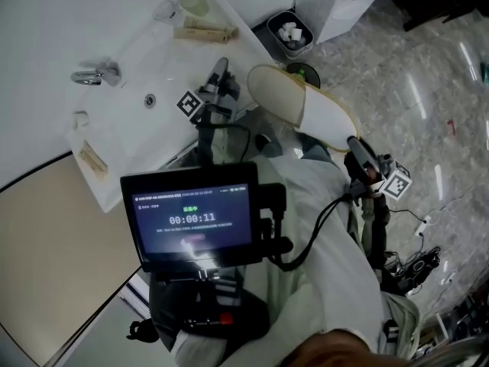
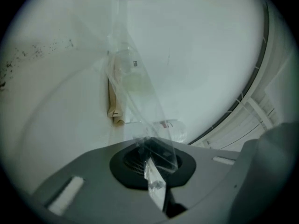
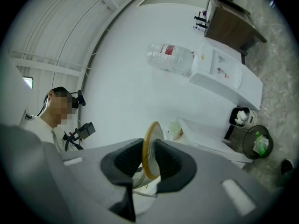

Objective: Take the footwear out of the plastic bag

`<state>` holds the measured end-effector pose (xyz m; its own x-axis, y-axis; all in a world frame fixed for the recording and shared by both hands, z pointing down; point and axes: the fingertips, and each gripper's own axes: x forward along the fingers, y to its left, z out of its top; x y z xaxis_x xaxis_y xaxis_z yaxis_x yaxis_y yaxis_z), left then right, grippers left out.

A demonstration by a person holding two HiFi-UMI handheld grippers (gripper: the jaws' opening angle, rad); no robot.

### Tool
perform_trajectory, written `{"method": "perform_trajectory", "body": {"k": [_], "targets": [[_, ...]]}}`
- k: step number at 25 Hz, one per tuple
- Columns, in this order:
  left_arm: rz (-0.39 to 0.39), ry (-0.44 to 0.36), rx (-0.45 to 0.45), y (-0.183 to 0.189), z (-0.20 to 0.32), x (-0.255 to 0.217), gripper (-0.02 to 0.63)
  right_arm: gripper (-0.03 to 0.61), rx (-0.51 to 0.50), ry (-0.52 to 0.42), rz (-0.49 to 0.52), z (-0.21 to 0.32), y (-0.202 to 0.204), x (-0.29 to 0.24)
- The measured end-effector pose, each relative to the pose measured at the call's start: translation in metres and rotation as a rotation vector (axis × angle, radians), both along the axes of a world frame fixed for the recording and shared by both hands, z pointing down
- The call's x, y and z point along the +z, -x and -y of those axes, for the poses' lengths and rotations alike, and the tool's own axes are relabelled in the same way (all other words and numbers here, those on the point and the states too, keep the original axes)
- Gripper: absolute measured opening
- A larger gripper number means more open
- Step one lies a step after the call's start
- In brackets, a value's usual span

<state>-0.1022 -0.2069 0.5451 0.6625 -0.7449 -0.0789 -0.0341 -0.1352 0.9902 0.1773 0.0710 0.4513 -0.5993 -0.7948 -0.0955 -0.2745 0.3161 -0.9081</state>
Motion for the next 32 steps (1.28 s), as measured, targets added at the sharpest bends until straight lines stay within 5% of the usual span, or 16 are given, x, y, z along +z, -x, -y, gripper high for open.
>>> {"method": "perform_trajectory", "body": {"k": [10, 17, 21, 26, 32], "targets": [[0.422, 0.117, 0.349, -0.026, -0.010, 0.043, 0.027, 0.080, 0.099, 0.043, -0.016, -0.040, -0.015, 0.004], [0.539, 0.220, 0.485, -0.040, -0.035, 0.048, 0.324, 0.081, 0.103, 0.010, 0.010, -0.024, -0.008, -0.001], [0.562, 0.259, 0.498, -0.038, -0.043, 0.046, 0.324, 0.081, 0.061, -0.018, 0.013, -0.020, -0.008, -0.015], [0.653, 0.278, 0.451, -0.020, -0.032, 0.061, 0.215, 0.081, 0.018, -0.089, 0.032, -0.030, -0.021, -0.044], [0.739, 0.236, 0.547, -0.037, -0.052, 0.050, 0.290, 0.081, 0.094, -0.121, 0.044, 0.001, -0.044, -0.051]]}}
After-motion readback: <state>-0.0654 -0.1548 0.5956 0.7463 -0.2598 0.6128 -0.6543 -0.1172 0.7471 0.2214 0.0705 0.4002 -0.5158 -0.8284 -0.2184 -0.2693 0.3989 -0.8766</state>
